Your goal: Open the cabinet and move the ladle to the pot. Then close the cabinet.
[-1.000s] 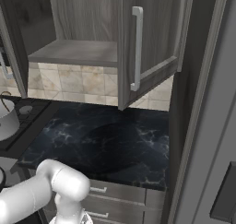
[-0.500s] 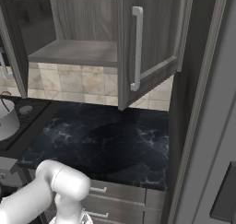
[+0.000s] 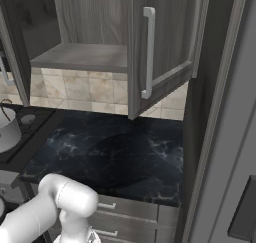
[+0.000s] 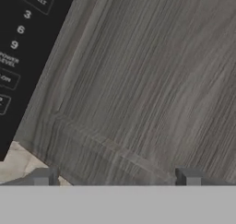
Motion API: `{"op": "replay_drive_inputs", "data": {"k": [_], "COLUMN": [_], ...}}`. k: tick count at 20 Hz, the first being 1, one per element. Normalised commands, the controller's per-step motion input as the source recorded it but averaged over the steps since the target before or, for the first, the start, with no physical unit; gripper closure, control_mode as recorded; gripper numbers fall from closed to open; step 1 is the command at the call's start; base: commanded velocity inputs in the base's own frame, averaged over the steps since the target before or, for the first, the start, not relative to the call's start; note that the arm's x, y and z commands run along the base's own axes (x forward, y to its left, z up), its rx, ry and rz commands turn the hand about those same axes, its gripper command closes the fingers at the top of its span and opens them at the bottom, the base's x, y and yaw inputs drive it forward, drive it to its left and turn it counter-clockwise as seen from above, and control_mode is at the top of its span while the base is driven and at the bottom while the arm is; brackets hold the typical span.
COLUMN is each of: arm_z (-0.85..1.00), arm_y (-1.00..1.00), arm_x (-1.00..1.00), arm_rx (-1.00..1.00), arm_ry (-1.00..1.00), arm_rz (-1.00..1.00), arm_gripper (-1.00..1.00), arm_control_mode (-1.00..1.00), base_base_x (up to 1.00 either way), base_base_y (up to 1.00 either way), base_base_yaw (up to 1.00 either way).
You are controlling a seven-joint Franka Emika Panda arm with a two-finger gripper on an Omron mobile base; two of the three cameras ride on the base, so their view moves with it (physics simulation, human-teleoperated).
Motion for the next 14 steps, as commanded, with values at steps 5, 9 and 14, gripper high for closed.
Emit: {"op": "replay_drive_inputs", "data": {"k": [5,9,14], "arm_z": [0.02,0.01,0.07], "arm_y": [-0.31,-0.43,-0.42], "arm_x": [0.32,0.18,0.13], "arm_rx": [0.0,0.0,0.0], "arm_ry": [-0.03,-0.02,-0.01], "arm_rz": [-0.04,-0.05,-0.05], "arm_gripper": [-1.0,-1.0,-1.0], "arm_control_mode": [-1.0,-1.0,-1.0], "base_base_x": [0.0,0.0,0.0], "base_base_y": [0.0,0.0,0.0], "base_base_yaw": [0.0,0.0,0.0]}}
